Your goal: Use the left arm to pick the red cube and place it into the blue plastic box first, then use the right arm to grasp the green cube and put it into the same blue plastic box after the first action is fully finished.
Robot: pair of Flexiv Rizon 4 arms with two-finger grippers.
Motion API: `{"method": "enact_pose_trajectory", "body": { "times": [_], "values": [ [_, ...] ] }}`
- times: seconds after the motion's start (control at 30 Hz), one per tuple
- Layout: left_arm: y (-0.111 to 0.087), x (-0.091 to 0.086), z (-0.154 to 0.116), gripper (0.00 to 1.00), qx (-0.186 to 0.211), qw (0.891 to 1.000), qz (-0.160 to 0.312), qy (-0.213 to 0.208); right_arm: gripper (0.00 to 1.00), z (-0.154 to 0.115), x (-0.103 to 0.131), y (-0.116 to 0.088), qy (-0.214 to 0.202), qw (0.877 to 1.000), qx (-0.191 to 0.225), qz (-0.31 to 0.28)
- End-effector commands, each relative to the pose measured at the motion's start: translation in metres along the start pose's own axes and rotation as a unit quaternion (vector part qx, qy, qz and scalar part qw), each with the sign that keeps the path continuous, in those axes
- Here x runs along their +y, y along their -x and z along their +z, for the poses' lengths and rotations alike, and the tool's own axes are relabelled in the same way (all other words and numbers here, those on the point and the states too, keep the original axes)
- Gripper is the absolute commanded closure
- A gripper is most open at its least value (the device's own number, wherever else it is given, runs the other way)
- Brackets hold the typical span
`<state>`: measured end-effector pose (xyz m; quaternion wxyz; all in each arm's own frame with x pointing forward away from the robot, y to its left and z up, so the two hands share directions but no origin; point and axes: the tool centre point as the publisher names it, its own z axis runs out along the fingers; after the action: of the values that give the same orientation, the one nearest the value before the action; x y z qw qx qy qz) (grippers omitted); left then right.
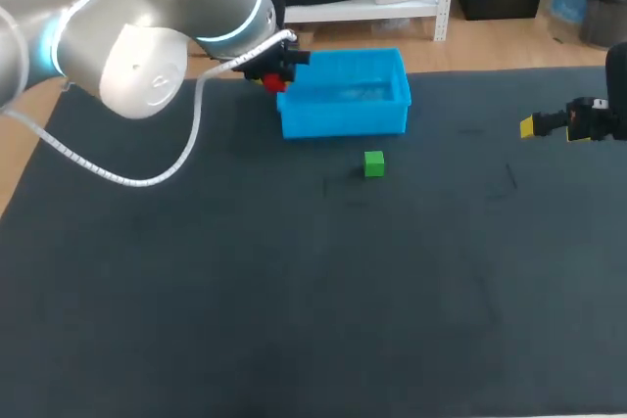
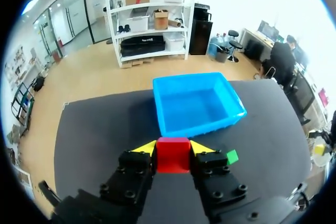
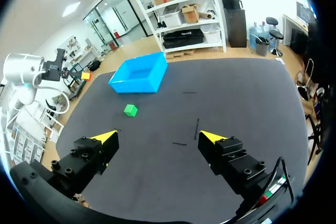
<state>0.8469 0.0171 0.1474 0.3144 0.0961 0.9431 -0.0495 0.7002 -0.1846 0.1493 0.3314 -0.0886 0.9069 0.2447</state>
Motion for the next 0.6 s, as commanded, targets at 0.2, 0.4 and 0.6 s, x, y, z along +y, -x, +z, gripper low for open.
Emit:
{"method": "enact_pose_trajectory", "body": {
  "times": [0.2,0.4,0.6],
  "values": [
    [0.038,-0.001,0.047,1.0,0.007,1.0,0.014,-0.018,0.0,0.0,0.0,0.0,0.0,1.0,0.001,0.0],
    [0.052,-0.012,0.067,1.0,0.01,0.999,0.021,-0.026,0.0,0.0,0.0,0.0,0.0,1.0,0.001,0.0],
    [0.059,-0.017,0.083,1.0,0.014,0.999,0.022,-0.031,0.0,0.0,0.0,0.0,0.0,1.0,0.001,0.0]
  ]
}}
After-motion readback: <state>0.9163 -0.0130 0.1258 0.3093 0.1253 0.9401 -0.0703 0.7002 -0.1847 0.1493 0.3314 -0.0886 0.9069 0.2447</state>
